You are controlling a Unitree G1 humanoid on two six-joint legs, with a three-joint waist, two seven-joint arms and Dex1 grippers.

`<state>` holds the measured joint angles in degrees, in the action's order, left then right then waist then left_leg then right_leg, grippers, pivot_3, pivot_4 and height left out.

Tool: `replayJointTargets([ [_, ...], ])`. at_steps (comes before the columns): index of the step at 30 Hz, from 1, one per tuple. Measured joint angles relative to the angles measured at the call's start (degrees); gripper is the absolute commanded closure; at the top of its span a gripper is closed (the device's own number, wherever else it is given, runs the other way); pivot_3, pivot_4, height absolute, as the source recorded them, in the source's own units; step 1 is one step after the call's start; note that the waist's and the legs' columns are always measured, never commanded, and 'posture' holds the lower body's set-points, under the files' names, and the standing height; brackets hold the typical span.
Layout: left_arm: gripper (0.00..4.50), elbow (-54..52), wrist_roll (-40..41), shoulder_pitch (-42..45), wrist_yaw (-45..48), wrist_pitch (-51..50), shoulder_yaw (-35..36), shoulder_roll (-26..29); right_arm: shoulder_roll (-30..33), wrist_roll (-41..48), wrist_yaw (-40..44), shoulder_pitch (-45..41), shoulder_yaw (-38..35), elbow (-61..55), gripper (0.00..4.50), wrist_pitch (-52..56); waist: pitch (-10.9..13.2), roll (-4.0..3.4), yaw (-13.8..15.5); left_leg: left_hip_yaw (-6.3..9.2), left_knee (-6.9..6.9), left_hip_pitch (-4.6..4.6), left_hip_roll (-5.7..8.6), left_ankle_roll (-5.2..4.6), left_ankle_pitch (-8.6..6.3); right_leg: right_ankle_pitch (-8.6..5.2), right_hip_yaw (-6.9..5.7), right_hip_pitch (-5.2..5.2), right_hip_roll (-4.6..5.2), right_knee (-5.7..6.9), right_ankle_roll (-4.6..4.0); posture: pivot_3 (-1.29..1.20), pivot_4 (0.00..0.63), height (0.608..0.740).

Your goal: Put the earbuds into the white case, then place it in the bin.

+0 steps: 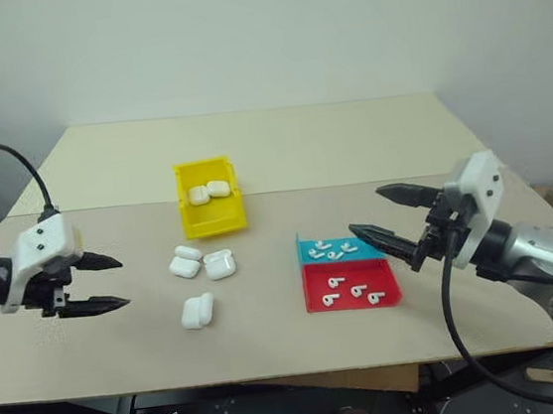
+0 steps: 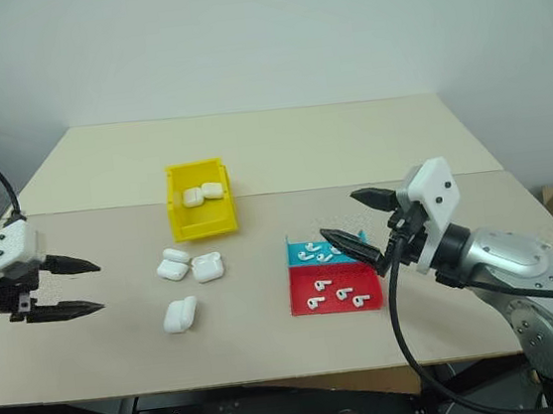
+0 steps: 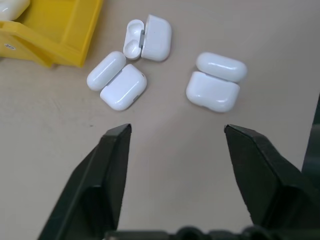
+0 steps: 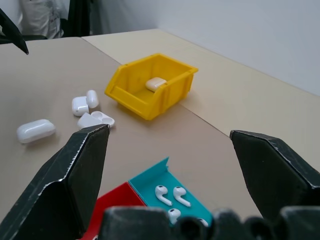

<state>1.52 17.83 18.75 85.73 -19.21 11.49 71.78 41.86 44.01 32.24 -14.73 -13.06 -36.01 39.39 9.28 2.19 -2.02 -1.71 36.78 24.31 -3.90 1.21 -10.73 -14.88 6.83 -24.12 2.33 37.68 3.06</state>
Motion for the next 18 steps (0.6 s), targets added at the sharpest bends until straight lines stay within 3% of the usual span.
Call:
replayJointTargets([
  [1, 0.04, -0.05, 0.01, 0.67, 0.69, 0.63, -0.91, 0.02, -0.24, 0.00, -0.01, 0.01, 0.39, -0.18, 0.00, 0.00, 0.00, 0.00, 0.08, 0.00, 0.00, 0.01, 0.00, 0.00, 0.00, 0.00, -0.01, -0.01, 0.00, 0.00, 0.00, 0.00, 0.150, 0.740],
  [4, 0.04, -0.57, -1.28, 2.80, 3.15, 3.05, -5.68, 0.11, -0.74, 0.01, -0.28, 0.36, 0.77, -0.86, 0.00, 0.00, 0.00, 0.00, -0.08, -0.01, 0.00, 0.03, -0.01, 0.00, 0.00, 0.00, 0.01, -0.04, -0.01, 0.01, 0.00, 0.00, 0.150, 0.740],
  [11, 0.04, -2.94, -9.48, 16.82, 6.30, 1.35, -24.74, -0.28, -1.65, 0.05, -1.17, 0.65, 1.34, -2.08, 0.00, 0.00, 0.00, 0.01, -0.15, 0.00, 0.01, 0.04, 0.01, 0.00, 0.00, 0.00, 0.02, -0.01, -0.03, 0.02, 0.02, 0.00, 0.150, 0.740],
  [18, 0.04, -2.94, -12.38, 23.12, 6.50, 1.73, -35.57, -2.45, -1.91, 0.04, -2.56, 1.47, 1.39, -3.69, 0.00, 0.01, 0.00, 0.01, -0.61, 0.03, 0.01, 0.05, 0.00, -0.02, -0.01, -0.01, 0.04, -0.03, -0.07, 0.04, 0.03, 0.00, 0.150, 0.740],
])
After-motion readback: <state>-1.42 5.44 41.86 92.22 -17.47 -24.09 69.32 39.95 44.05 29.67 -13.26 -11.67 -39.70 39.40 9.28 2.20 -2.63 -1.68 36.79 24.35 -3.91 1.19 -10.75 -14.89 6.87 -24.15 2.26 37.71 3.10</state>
